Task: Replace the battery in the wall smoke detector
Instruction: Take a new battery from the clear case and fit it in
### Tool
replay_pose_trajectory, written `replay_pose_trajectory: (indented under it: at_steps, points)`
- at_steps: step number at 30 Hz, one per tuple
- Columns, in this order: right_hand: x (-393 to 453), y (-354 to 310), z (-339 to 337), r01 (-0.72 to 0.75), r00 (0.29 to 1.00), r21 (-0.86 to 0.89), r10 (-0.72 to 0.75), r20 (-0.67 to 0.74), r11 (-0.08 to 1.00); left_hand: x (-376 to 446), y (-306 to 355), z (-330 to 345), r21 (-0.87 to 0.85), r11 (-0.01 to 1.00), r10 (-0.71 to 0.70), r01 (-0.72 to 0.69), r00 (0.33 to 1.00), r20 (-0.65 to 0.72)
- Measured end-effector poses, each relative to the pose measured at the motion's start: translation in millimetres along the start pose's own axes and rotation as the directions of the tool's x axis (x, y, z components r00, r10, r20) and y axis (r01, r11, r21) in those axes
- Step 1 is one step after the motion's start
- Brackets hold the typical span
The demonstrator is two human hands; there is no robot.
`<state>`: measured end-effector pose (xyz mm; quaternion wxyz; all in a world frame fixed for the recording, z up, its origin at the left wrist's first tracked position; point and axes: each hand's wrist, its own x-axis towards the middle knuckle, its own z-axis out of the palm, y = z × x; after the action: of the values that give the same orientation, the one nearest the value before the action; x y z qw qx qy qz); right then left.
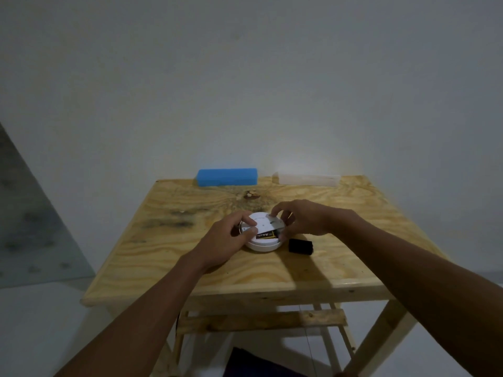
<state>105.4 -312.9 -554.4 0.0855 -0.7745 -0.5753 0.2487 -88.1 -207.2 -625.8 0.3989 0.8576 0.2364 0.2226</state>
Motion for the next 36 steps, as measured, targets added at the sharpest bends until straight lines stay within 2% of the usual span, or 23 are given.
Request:
replay_pose_trajectory:
  at_steps: [10, 17, 26, 29, 31, 33, 36]
  points:
    - [-3, 1, 6, -0.001, 0.999, 0.0, 0.001, -0.043, 1.0, 4, -1, -9, 0.109, 0.994, 0.014, -0.019, 0.999, 0.052]
    - [-2, -5, 4, -0.03, 0.999, -0.054, 0.029, -0.016, 0.998, 2, -1, -8, 0.102, 0.995, 0.008, -0.013, 0.998, 0.056]
    - [-9, -5, 10, -0.022, 0.998, -0.031, 0.02, -0.057, 0.999, 1, 0, -3, 0.103, 0.995, 0.01, -0.014, 0.999, 0.036]
    - [-13, -5, 10, -0.014, 0.999, -0.01, 0.014, -0.041, 1.0, -4, -1, 0, 0.092, 0.996, 0.015, -0.015, 1.0, -0.001]
    - [-18, -4, 14, 0.013, 1.0, 0.018, -0.013, -0.021, 1.0, -8, -1, 1, 0.073, 0.997, 0.022, -0.025, 0.999, 0.031]
    - [-22, -2, 21, 0.037, 0.999, 0.003, -0.037, -0.032, 0.999, -9, -2, 2, 0.125, 0.991, 0.04, -0.048, 0.997, 0.068]
    - [-24, -3, 32, 0.041, 0.994, -0.031, -0.044, -0.104, 0.999, -7, -2, 5, 0.251, 0.962, 0.101, -0.11, 0.994, 0.049]
